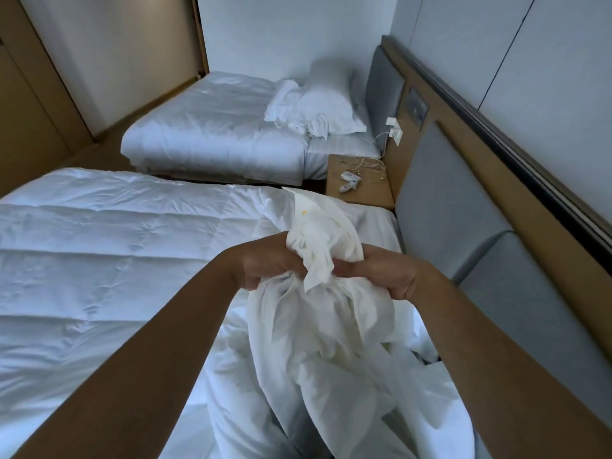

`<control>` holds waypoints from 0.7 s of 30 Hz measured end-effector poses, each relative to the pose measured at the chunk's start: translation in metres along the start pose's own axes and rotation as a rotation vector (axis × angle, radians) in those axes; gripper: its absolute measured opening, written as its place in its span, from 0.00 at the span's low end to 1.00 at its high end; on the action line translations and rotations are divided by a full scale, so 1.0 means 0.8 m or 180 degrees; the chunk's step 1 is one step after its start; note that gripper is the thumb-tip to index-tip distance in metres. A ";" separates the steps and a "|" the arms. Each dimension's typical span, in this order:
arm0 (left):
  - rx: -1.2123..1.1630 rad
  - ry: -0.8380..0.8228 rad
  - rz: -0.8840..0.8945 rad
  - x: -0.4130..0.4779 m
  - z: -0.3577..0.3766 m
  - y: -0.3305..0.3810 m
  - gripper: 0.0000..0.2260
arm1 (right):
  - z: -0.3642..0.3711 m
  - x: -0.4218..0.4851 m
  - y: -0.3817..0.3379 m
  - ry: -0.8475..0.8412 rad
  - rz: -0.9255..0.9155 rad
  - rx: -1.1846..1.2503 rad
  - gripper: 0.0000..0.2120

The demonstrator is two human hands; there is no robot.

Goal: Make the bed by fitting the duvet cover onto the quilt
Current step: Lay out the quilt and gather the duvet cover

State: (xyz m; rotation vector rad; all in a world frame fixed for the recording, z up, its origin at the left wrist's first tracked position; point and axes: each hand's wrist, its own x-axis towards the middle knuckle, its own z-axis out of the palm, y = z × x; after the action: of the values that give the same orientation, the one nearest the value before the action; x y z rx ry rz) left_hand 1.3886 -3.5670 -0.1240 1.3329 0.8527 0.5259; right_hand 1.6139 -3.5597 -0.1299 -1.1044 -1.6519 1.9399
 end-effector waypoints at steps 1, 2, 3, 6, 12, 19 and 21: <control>0.0019 0.0007 -0.0010 -0.001 -0.002 -0.002 0.12 | 0.001 0.001 0.002 0.0010 -0.0046 0.0017 0.31; 0.0046 0.0007 -0.0050 -0.003 -0.005 -0.004 0.13 | 0.000 0.001 0.004 0.0016 -0.0088 0.0055 0.27; 0.0064 -0.0007 -0.0111 -0.005 -0.007 -0.007 0.14 | -0.002 -0.001 0.005 0.0021 -0.0108 0.0100 0.23; 0.0017 -0.0184 -0.0329 -0.012 -0.015 -0.017 0.23 | -0.012 -0.009 0.003 0.0076 -0.0089 0.0205 0.14; -0.0481 -0.1084 -0.0587 -0.021 -0.010 -0.040 0.22 | -0.004 -0.011 0.007 0.0505 -0.0238 0.0434 0.07; -0.1158 -0.1030 -0.0404 -0.029 -0.022 -0.054 0.32 | 0.005 -0.007 0.022 0.0693 0.0090 0.0895 0.12; -0.1132 -0.0836 -0.0268 -0.024 -0.020 -0.053 0.30 | 0.006 -0.015 0.031 0.0755 0.0219 0.1058 0.19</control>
State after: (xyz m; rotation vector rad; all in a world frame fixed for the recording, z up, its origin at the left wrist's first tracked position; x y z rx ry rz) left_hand 1.3588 -3.5802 -0.1605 1.0079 0.5650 0.4033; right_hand 1.6227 -3.5776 -0.1496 -1.2120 -1.1336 1.9473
